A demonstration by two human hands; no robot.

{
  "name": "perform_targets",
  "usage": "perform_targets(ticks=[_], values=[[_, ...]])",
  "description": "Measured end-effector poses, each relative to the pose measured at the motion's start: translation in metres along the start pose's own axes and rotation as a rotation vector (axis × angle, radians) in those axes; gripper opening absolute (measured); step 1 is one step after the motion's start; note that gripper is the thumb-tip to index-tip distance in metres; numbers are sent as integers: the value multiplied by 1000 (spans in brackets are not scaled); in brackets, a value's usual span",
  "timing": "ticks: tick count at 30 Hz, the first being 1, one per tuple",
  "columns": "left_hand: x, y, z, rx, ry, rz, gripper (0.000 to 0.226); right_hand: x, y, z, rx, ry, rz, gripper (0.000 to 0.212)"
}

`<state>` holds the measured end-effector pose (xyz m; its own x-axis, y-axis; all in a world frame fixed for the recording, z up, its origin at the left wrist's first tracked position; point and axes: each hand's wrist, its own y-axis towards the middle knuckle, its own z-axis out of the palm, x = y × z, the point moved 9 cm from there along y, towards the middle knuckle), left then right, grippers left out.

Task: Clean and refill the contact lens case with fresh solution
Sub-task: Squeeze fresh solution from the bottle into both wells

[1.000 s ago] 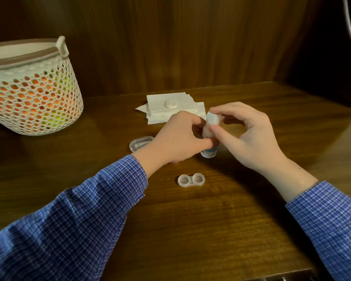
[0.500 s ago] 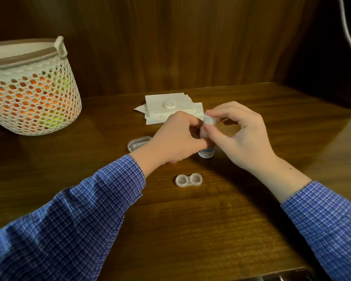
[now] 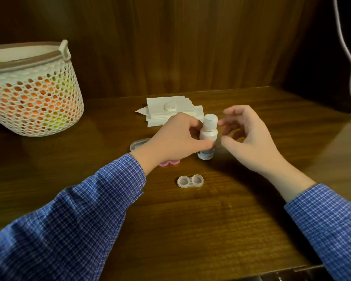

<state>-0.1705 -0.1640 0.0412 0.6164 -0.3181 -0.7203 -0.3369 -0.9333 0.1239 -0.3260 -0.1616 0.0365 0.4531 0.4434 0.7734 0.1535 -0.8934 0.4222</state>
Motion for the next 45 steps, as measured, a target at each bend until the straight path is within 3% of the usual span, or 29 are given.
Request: perform_targets(ticks=[5,11,15,21,25,30,42,45], values=[[-2,3,-2,37,63,13,35,-13,0,25,237,-86,56,60],[-5,2,2,46,44,20,39,-18,-2,33,259,-165,64,68],[-9,-1,3,21,25,12,38,-18,-2,33,264,-165,71,57],[-14,-8,-15,-32,88,23,35,-26,4,2,113,-118,118,43],[10,-37,-27,75,103,-48,45,-56,13,-57,-108,-193,229,55],[44,-83,-30,191,226,-116,54,-93,19,-124,-279,-319,358,55],[49,-98,-24,191,236,-132,33,-135,21,-142,-332,-387,563,65],[52,-99,-24,172,224,-140,31,-140,18,-146,-360,-367,623,77]])
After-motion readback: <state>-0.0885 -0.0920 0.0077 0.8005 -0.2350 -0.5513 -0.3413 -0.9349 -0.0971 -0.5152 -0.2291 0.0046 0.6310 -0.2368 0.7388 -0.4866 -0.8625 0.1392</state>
